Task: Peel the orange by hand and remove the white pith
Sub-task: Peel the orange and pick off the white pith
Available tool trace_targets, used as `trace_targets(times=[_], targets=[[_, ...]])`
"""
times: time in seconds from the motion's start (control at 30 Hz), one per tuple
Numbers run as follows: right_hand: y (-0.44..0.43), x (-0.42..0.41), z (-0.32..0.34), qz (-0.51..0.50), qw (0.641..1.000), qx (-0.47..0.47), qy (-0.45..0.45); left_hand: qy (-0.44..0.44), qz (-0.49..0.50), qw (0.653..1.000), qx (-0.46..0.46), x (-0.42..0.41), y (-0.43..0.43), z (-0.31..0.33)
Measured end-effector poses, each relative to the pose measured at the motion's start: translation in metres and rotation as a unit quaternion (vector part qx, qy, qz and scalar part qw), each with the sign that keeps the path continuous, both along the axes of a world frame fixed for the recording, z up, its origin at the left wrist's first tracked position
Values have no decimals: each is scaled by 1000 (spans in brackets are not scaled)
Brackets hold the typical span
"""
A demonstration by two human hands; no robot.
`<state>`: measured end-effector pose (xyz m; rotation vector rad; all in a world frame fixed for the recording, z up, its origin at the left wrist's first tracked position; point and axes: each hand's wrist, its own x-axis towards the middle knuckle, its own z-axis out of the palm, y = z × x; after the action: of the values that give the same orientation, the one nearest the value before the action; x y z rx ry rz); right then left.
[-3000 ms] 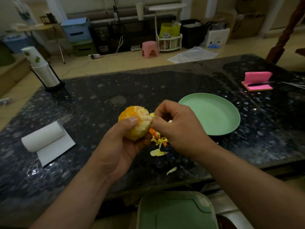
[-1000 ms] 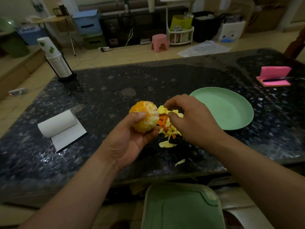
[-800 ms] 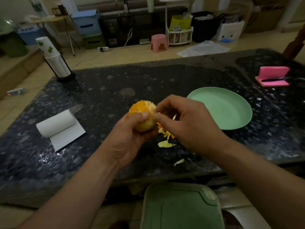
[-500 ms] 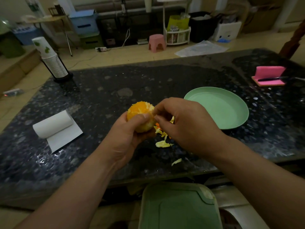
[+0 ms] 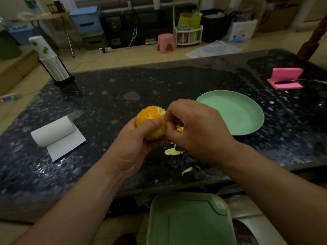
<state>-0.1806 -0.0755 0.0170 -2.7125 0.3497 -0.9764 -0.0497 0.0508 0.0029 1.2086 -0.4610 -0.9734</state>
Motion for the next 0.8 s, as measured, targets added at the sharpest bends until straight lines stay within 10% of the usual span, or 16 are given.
trace_targets(times=[0.4, 0.8], targets=[[-9, -10, 2, 20, 982, 186, -35, 122, -28, 991, -56, 4, 8, 7], [-4, -5, 7, 15, 999, -22, 28, -15, 21, 999, 25, 4, 2, 0]])
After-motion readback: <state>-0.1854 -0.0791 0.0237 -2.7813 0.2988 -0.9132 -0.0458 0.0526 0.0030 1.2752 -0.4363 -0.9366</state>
